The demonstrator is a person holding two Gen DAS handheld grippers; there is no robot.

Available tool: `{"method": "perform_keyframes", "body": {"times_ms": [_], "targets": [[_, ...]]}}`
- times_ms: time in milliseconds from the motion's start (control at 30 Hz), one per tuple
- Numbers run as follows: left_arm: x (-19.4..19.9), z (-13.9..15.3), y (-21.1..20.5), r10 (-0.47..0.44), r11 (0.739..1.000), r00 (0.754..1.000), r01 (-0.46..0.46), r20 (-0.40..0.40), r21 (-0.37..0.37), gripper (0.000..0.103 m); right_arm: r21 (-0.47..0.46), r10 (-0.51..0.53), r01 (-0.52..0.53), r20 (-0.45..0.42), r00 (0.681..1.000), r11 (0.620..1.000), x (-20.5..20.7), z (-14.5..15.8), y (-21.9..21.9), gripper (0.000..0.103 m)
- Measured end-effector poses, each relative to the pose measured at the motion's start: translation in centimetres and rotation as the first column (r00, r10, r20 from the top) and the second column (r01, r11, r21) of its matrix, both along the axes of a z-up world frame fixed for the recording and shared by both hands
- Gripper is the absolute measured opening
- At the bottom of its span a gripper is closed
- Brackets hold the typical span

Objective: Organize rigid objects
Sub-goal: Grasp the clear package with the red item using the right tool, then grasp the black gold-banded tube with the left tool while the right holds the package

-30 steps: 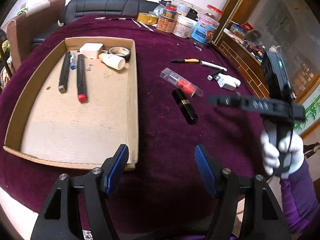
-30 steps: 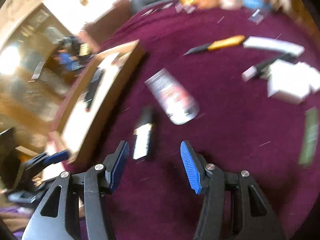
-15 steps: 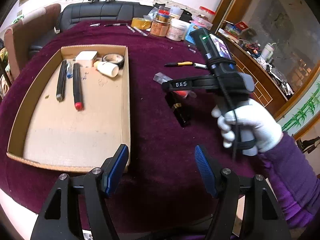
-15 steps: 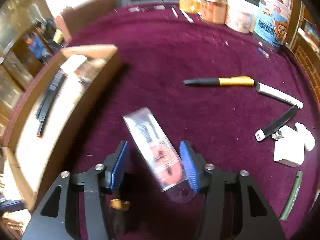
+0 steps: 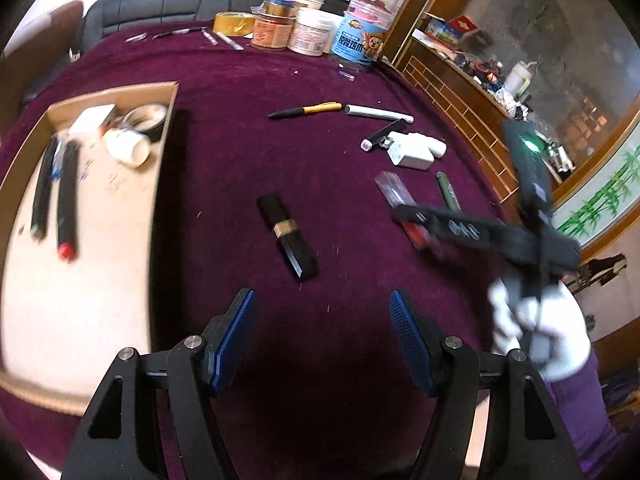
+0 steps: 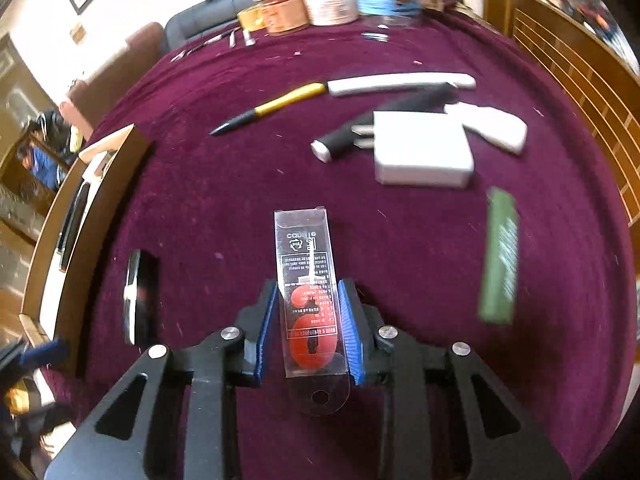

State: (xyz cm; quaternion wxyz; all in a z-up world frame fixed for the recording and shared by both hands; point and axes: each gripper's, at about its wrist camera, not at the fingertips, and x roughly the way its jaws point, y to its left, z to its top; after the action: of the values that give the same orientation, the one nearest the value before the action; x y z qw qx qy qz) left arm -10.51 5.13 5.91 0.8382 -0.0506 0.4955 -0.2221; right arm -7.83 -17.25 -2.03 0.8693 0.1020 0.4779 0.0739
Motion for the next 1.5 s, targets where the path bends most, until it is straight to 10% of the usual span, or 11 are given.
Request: {"method": "perform_keyframes", "body": {"times_ms": [200, 300, 833, 1133, 1233, 1500], "targets": [[4.5, -2.5, -2.1, 0.044, 0.995, 0.999, -0.045, 0.013, 0.092, 0.060, 0.027, -0.022, 0.021, 0.038, 0.999, 0.999, -0.8, -0.1, -0.3, 0.027], [6.2, -4.0, -2.6, 0.040, 0.988, 0.999, -0.042, 0.016, 0.149, 0.015, 0.027, -0.017, 0.016, 0.047, 0.999, 1.000, -1.1, -0.2, -0.6, 0.028], [6.3, -4.4, -4.3, 0.030, 0.981, 0.992, -0.053, 0.123, 0.187, 0.025, -0.049, 0.014, -0.010, 0.085, 0.996, 0.999, -1.6, -0.4, 0.4, 0.034], [4.7, -2.8, -0.2, 0.055, 0.998, 0.997, -0.054, 0.046, -0.015, 0.014, -0.133, 0.030, -0.018, 0.083, 0.996, 0.991, -1.5, -0.4, 1.7, 0.040], [3.4, -1.2, 1.9, 0.071, 0.995, 0.996, -0.066, 0.058, -0.078, 0.014, -0.164, 0.015, 0.000, 0.092, 0.996, 0.987, -1.6, -0.4, 1.9, 0.026], [1.8, 1.0, 6.5, 0.135, 0.976, 0.989, -0.121, 0.065, -0.180, 0.014, -0.066, -0.021, 0.027, 0.087, 0.996, 0.997, -1.8, 0.0, 0.8, 0.025]]}}
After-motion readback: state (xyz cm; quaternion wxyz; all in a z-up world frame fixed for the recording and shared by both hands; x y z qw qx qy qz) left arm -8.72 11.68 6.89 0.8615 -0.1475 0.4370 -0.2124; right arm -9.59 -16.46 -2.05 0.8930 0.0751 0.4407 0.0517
